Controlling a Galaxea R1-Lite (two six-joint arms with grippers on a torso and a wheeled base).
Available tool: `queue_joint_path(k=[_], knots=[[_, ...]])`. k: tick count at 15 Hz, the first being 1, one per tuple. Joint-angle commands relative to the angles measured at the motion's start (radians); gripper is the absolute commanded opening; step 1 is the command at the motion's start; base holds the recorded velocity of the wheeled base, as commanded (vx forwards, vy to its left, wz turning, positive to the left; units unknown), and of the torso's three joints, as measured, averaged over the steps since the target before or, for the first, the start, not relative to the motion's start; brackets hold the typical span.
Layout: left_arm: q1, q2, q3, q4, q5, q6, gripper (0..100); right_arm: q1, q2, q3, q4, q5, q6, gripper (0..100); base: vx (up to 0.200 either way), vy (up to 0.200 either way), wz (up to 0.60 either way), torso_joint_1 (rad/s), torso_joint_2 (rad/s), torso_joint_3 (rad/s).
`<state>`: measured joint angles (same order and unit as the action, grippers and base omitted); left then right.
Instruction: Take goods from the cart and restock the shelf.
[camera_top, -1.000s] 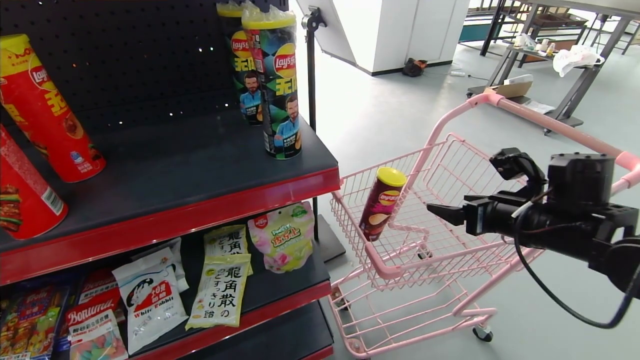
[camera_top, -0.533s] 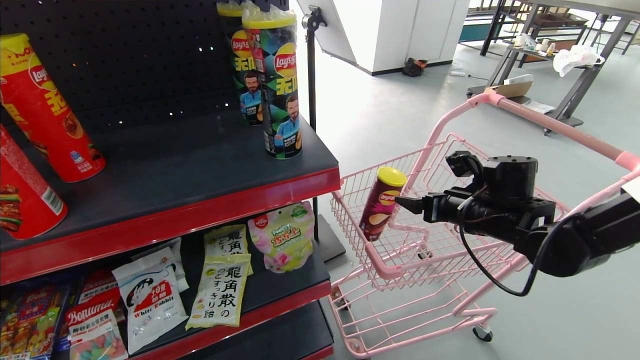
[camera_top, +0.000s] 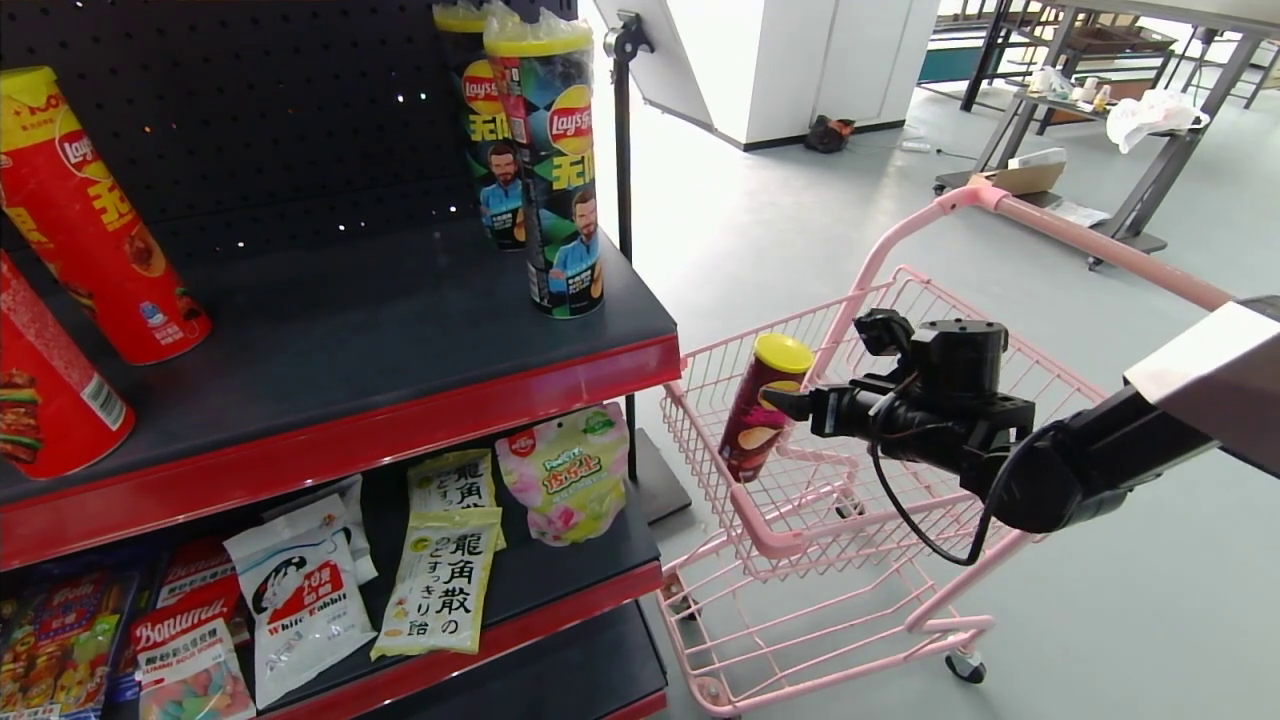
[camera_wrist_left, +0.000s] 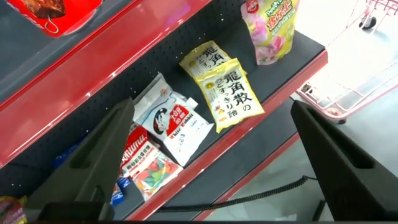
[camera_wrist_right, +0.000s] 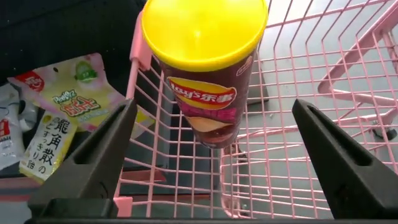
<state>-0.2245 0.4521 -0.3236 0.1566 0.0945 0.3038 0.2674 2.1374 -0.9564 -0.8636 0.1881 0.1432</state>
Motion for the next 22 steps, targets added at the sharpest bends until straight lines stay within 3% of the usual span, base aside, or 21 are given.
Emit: queue_joint_path(k=[1,13,14,19,22], knots=[[0.001,0.007,-0.005,0.0,0.001,0.0,100,0.012,0.055,-0.053,0.0,0.001,0.007,100,0.0,0.0,0.0,0.0,0.0,0.0],[0.002,0.014,-0.017,0.0,0.01,0.024,100,0.015,0.266,-0.266,-0.005,-0.004,0.065,100,0.0,0.0,0.0,0.0,0.0,0.0],[0.002,0.014,-0.018,0.0,0.01,0.024,100,0.015,0.279,-0.28,-0.028,-0.019,0.067,0,0.0,0.0,0.0,0.0,0.0,0.0],[0.001,0.011,-0.012,0.0,0.008,0.026,100,0.013,0.254,-0.268,-0.069,-0.053,0.062,0,0.0,0.0,0.0,0.0,0.0,0.0],[0.001,0.011,-0.008,0.0,0.004,0.026,100,0.016,0.082,-0.177,-0.057,-0.079,0.056,0,0.0,0.0,0.0,0.0,0.0,0.0]])
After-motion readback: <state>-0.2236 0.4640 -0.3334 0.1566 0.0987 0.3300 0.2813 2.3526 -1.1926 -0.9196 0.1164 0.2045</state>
